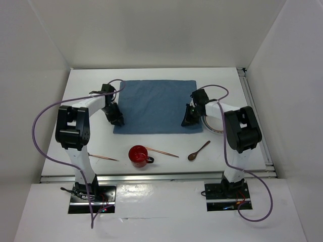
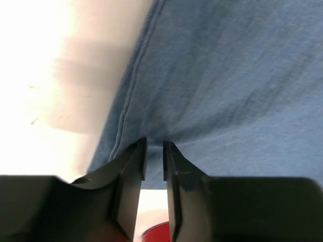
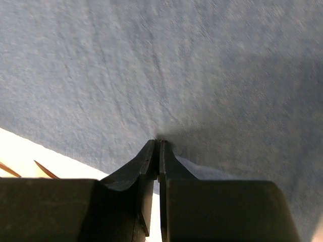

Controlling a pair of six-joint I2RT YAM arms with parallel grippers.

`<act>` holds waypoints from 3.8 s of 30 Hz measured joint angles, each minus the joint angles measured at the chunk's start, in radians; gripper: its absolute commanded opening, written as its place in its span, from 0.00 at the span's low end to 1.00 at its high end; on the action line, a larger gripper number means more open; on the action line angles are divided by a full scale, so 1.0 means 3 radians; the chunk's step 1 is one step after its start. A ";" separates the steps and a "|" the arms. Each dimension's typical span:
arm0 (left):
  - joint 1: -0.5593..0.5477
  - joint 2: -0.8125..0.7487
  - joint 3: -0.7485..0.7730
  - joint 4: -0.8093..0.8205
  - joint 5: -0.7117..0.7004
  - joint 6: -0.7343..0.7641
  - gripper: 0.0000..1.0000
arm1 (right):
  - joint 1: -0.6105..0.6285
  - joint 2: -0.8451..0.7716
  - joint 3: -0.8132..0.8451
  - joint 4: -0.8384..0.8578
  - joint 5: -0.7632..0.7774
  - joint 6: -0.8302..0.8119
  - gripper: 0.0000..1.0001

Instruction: Set the dinner table for one person

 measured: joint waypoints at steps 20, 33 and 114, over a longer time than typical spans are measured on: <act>-0.0217 -0.1058 0.0547 -0.0356 -0.0270 0.0355 0.83 | -0.0954 -0.2605 -0.1067 -0.0459 0.1024 0.0954 0.96; -0.0464 -0.1263 0.0065 -0.0182 -0.0031 0.0456 0.87 | -0.1053 -0.3169 -0.2199 -0.0175 0.1144 0.1967 0.93; -0.0446 -0.2508 -0.0702 -0.0715 -0.0570 -0.0186 0.89 | 0.0031 0.0042 0.0476 0.0403 0.0161 0.0652 0.99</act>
